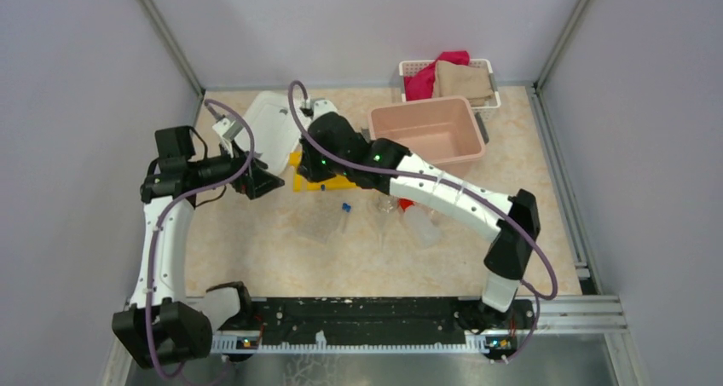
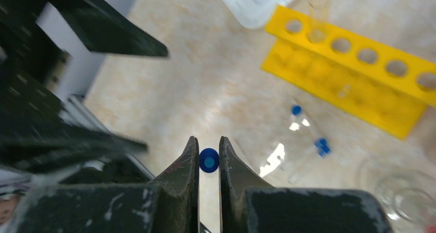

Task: Organize the chemistry lab equipment

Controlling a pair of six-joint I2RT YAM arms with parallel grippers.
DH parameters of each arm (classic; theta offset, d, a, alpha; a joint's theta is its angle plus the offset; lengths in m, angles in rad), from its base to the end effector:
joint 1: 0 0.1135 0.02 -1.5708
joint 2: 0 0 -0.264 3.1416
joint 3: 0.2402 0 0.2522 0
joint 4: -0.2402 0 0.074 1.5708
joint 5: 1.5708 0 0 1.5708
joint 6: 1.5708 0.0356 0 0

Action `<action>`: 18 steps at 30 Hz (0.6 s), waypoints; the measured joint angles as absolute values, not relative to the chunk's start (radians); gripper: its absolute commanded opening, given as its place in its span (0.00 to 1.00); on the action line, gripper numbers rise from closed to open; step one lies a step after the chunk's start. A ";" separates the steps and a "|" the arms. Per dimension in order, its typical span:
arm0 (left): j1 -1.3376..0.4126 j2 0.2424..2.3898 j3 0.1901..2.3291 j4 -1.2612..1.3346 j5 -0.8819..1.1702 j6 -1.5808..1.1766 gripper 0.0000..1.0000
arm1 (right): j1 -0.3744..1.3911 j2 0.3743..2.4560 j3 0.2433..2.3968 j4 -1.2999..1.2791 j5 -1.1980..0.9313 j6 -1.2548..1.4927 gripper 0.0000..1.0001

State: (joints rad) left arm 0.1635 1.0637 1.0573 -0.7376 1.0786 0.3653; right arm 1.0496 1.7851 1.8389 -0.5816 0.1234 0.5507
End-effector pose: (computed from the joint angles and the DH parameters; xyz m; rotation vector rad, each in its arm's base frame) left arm 0.2063 0.0022 0.3412 0.7014 1.8769 -0.8974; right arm 0.2089 0.3551 0.3895 -0.4685 2.1561 0.8140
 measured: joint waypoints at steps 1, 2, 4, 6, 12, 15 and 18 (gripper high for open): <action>0.163 1.074 1.057 -0.727 1.053 0.344 0.99 | 1.048 1.753 1.773 -0.562 0.141 0.536 0.00; 0.163 1.088 1.058 -0.718 1.023 0.320 0.99 | 1.047 1.723 1.711 -0.545 0.159 0.521 0.00; 0.163 1.126 1.059 -0.706 0.966 0.278 0.99 | 1.045 1.670 1.591 -0.499 0.189 0.491 0.00; 0.163 1.168 1.064 -0.701 0.921 0.250 0.99 | 1.045 1.633 1.486 -0.441 0.215 0.464 0.00; 0.164 1.252 1.072 -0.702 0.834 0.207 0.99 | 1.058 1.606 1.277 -0.253 0.282 0.382 0.00; 0.164 1.260 1.073 -0.702 0.811 0.199 0.99 | 1.077 1.617 1.258 -0.186 0.302 0.347 0.00; 0.164 1.261 1.073 -0.702 0.799 0.195 0.99 | 1.094 1.640 1.258 -0.095 0.314 0.319 0.00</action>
